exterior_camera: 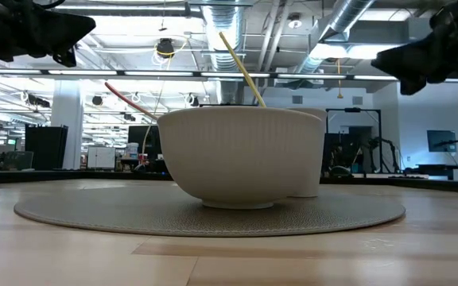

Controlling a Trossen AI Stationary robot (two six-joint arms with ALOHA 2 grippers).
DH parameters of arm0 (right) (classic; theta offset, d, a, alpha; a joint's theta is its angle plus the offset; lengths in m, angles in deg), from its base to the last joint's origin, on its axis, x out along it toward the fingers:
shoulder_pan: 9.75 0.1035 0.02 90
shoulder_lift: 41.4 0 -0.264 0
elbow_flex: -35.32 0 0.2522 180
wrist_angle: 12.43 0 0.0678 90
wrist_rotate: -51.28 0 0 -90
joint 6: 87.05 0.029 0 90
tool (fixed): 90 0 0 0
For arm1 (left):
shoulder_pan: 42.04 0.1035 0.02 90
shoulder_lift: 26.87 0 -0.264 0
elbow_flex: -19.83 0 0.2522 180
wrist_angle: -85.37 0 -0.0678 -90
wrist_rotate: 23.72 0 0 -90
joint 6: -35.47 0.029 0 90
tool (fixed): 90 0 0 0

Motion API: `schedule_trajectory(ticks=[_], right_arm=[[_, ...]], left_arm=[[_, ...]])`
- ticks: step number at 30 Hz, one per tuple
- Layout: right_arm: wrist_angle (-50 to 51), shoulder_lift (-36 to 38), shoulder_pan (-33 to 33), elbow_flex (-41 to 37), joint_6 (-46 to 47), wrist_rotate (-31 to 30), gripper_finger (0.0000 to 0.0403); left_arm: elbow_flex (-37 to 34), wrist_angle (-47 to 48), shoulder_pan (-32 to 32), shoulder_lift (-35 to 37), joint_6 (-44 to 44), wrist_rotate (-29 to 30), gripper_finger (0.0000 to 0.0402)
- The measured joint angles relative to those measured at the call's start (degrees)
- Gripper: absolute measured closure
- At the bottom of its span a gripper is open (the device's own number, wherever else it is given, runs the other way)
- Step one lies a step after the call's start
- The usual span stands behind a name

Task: Pick & Place Utensil
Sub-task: Return to Home Position

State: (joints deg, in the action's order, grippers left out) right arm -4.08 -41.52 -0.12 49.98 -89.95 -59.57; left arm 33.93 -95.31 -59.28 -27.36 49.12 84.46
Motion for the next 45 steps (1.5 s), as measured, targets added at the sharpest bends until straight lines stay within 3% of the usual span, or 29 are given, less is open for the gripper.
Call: schedule_trajectory(ticks=[45], right_arm=[[3.2, -0.2, -0.4, 0.0, 2.5, 1.3, 0.03]], left_arm=[[0.0, -0.2, 0.0, 0.0, 0.0, 0.0, 0.0385]])
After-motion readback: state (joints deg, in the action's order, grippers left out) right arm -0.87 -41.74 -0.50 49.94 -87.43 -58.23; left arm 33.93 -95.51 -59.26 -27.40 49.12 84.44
